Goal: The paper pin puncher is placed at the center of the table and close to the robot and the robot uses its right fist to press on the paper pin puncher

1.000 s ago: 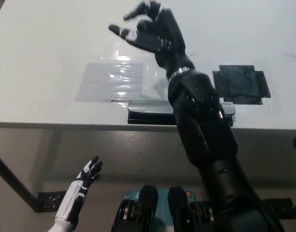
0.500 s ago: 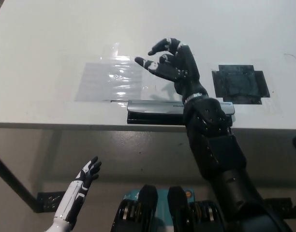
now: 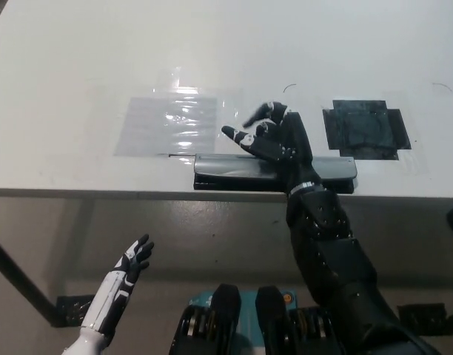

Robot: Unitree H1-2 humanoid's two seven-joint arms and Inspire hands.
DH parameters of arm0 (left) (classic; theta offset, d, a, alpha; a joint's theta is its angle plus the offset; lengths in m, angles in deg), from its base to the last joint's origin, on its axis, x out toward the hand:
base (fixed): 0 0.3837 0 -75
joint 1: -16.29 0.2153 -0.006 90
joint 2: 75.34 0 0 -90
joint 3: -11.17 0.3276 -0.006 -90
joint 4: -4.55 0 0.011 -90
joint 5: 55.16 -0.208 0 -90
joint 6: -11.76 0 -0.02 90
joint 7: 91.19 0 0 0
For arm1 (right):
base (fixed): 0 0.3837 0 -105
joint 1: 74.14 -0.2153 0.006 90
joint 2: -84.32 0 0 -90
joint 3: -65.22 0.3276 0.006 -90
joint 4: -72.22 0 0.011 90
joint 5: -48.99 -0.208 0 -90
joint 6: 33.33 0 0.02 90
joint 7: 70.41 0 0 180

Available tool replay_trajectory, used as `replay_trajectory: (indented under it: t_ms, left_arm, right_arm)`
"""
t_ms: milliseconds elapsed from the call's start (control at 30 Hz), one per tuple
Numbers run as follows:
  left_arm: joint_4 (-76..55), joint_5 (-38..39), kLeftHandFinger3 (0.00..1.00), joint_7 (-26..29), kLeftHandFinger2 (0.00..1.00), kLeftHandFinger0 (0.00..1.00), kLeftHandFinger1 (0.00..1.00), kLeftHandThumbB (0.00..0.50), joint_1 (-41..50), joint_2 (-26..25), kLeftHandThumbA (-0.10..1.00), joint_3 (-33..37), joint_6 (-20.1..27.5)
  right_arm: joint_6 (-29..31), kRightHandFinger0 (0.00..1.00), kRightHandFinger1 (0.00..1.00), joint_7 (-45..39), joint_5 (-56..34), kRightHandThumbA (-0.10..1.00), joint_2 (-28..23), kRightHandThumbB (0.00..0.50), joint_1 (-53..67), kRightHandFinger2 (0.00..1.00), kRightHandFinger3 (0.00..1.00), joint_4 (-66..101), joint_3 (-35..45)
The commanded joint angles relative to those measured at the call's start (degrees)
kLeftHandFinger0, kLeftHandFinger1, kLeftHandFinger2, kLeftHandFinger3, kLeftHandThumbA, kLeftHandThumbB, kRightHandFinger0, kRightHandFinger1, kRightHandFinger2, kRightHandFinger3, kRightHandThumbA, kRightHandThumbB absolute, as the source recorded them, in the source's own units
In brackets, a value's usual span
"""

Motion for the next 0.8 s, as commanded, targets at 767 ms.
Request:
replay_trajectory:
  t_ms: [767]
  left_arm:
    - [-1.23, -0.49, 1.00, -0.93, 1.00, 1.00, 1.00, 0.267, 3.89, -0.95, 1.00, 0.92, 0.75]
  right_arm:
    - [8.67, 0.00, 0.09, 2.20, 3.97, 1.00, 1.47, 0.097, 10.05, 0.35, 0.21, -23.26, -2.70]
